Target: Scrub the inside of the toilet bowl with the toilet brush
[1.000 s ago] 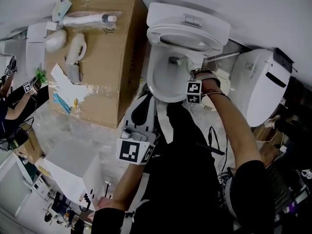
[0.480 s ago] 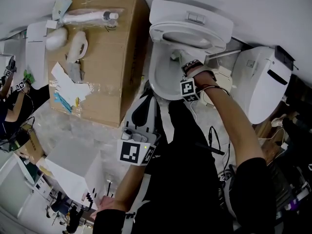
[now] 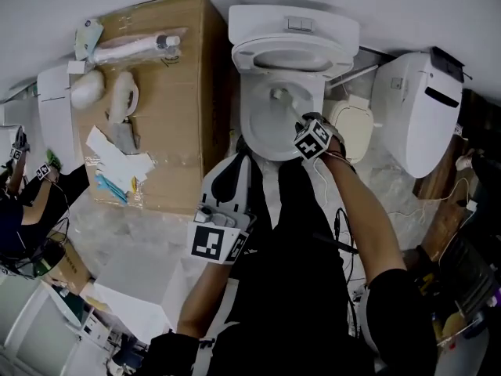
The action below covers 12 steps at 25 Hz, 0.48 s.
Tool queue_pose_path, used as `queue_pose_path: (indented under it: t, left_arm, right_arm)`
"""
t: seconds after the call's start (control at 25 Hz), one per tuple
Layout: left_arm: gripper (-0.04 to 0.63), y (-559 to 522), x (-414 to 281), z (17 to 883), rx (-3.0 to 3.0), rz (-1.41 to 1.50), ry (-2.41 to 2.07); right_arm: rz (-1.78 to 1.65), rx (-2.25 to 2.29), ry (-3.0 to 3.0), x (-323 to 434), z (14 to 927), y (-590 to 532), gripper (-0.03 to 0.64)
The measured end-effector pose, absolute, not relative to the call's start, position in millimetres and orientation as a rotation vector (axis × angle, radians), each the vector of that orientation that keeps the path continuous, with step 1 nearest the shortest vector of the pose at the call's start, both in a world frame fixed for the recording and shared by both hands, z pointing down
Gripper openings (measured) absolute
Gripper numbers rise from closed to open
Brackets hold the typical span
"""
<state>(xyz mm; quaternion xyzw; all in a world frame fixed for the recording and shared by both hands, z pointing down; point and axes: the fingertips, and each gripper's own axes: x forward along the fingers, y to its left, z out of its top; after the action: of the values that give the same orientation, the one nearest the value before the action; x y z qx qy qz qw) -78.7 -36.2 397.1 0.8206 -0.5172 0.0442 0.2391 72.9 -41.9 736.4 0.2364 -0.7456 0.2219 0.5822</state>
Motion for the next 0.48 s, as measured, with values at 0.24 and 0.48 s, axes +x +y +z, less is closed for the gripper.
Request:
queue_pose_path:
  t: [0.24, 0.48]
  left_arm:
    - [0.008, -40.7, -82.7, 403.2, 2.326, 0.174, -1.278]
    - [0.008, -44.7, -93.4, 415.2, 2.38, 0.207, -1.175]
  right_arm:
    - [1.532, 1.484, -1.508, 113.4, 742.8, -25.9, 0.112]
    - [2.298, 2.175, -0.976, 119.6, 777.3, 3.7, 0.112]
